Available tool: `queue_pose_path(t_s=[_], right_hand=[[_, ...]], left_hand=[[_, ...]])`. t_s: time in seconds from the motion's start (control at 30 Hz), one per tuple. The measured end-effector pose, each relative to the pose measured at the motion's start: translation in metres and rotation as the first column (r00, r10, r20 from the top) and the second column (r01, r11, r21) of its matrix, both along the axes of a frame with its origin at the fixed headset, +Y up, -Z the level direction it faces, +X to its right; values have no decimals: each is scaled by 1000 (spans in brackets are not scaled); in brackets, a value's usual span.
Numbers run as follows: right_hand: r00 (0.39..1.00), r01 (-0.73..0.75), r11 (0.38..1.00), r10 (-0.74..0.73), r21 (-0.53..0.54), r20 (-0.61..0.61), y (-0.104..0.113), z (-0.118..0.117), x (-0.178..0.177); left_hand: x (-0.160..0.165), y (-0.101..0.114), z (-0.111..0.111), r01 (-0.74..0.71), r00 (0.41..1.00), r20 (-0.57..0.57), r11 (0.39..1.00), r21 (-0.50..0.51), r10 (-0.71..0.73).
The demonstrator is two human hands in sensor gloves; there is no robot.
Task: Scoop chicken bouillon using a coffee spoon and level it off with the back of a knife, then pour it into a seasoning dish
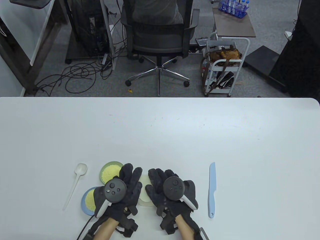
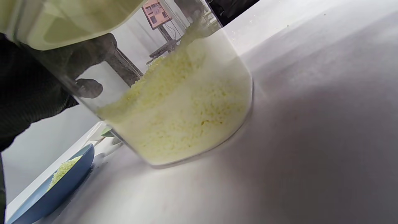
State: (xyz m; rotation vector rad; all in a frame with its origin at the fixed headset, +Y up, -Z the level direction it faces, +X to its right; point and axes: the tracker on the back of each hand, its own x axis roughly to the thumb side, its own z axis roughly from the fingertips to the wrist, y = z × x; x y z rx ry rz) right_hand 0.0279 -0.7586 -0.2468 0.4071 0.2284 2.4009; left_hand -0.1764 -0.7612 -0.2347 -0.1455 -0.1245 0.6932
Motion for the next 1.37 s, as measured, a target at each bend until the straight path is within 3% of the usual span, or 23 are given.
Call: queue_pose_path(t_s=[0.1, 0.23, 0.37, 0.47, 0.6, 0.77, 0.97, 1.37], right_hand=[[1000, 8, 999, -8, 47, -2, -7, 1, 1], [998, 66, 997, -67, 33, 13, -10, 1, 1], [999, -15, 999, 13, 43, 37, -3, 2, 1], [986, -157, 987, 155, 41, 54, 8, 5, 0], [975, -203, 964, 183, 174, 124, 23, 25, 12], [984, -102, 982, 76, 157, 163, 32, 52, 25], [975, -125, 944, 59, 307, 216, 43, 86, 31], [981, -27, 971, -20, 238, 195, 41, 87, 30]], left_hand=[[-1, -1, 1, 18, 1000, -17, 999, 30, -17], [3, 6, 0, 128, 992, 4, 991, 45, -128], [5, 14, -1, 208, 978, 10, 978, -14, -208], [5, 20, 0, 277, 961, 17, 958, -71, -277], [-9, 26, 20, 205, 979, -12, 978, 43, -205], [-26, 36, 38, 136, 991, -25, 988, 74, -135], [-29, 55, 58, 71, 997, -9, 986, 148, -70], [-24, 57, 68, 38, 998, 50, 984, 175, -47]])
